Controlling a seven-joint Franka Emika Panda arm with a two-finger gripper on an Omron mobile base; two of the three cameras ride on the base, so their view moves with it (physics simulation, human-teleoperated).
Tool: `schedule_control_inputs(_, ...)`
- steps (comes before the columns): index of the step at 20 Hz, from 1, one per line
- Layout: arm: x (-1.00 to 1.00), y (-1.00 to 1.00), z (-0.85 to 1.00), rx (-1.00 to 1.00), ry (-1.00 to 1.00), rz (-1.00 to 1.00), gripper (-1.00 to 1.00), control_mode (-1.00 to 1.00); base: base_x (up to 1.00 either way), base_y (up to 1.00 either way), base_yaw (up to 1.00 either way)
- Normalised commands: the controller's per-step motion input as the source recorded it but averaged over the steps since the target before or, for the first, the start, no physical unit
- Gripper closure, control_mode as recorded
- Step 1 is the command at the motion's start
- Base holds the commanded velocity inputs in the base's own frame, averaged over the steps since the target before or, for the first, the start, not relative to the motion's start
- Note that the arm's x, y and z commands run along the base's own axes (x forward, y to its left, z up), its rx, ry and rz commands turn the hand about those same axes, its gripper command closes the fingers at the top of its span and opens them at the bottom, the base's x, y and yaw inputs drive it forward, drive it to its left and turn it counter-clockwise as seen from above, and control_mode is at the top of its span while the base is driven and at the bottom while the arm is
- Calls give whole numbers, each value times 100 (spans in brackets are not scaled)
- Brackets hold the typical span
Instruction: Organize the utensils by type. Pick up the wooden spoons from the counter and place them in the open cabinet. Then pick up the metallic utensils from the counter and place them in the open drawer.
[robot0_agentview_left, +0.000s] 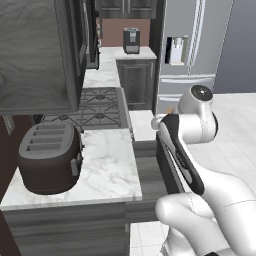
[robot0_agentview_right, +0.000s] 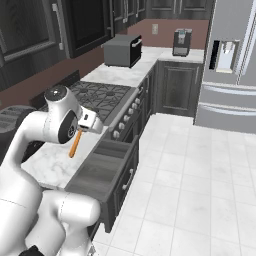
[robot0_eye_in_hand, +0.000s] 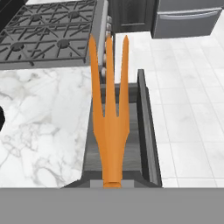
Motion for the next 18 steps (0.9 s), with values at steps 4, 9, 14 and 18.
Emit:
schedule_control_inputs(4,38,-9,-24,0,10,0,100,-100,0,0,0)
schedule_control_inputs(9,44,-8,-33,0,23,0,100,-100,0,0,0)
schedule_control_inputs(14,36,-8,-51,0,24,0,100,-100,0,0,0)
schedule_control_inputs(18,28,0,-59,0,7,0,100,-100,0,0,0)
